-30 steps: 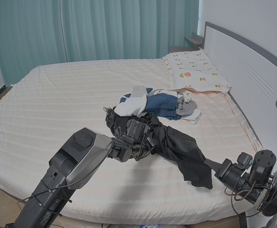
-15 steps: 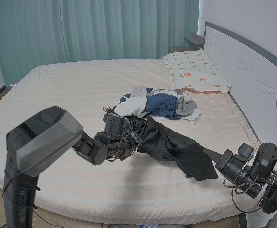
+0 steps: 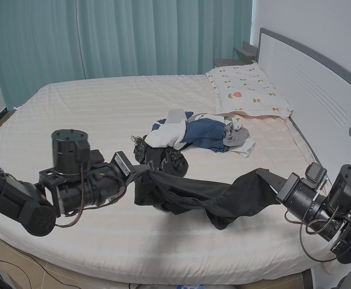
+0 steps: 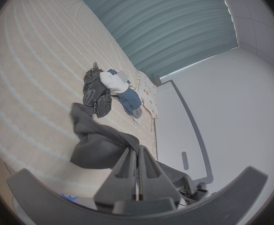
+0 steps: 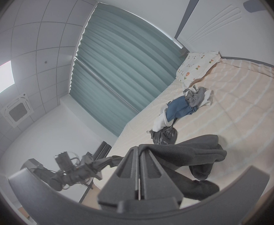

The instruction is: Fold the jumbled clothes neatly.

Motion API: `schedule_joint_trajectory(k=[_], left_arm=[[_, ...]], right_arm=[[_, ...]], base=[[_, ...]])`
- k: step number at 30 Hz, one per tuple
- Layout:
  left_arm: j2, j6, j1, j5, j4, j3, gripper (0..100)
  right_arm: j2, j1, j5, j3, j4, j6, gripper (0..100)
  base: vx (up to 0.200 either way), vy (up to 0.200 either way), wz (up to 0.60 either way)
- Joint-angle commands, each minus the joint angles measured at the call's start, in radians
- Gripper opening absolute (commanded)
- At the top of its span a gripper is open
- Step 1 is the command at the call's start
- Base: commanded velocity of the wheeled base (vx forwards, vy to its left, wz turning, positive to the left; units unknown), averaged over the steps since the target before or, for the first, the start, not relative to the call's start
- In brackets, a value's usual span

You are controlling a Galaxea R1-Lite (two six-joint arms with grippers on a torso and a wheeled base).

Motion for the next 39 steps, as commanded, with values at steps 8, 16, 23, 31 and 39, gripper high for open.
schedule_joint_trajectory(k=[8,16,23,31,39], left_arm=[[-0.145,-0.053,0.007,-0.094,-0.032,0.150,0],[-0.117,-0.056,0.003,-0.095,-0.035,0.152,0],[-0.100,-0.083,0.006,-0.087,-0.035,0.138,0],[-0.110,-0.088,0.006,-0.084,-0.035,0.138,0],[-0.125,-0.086,0.006,-0.078,-0.035,0.138,0]], right_arm=[[0.130,-0.006,0.007,-0.056,0.019,-0.013,0],[0.139,-0.008,-0.033,-0.048,-0.006,-0.016,0],[0.130,-0.006,-0.050,-0.059,-0.012,-0.026,0],[0.139,-0.009,-0.053,-0.078,-0.012,-0.029,0],[0.139,-0.005,-0.105,-0.104,-0.014,-0.059,0]], base=[[0.000,0.000,0.00],[-0.150,0.000,0.00],[0.000,0.000,0.00],[0.000,0.175,0.00],[0.000,0.200,0.00]])
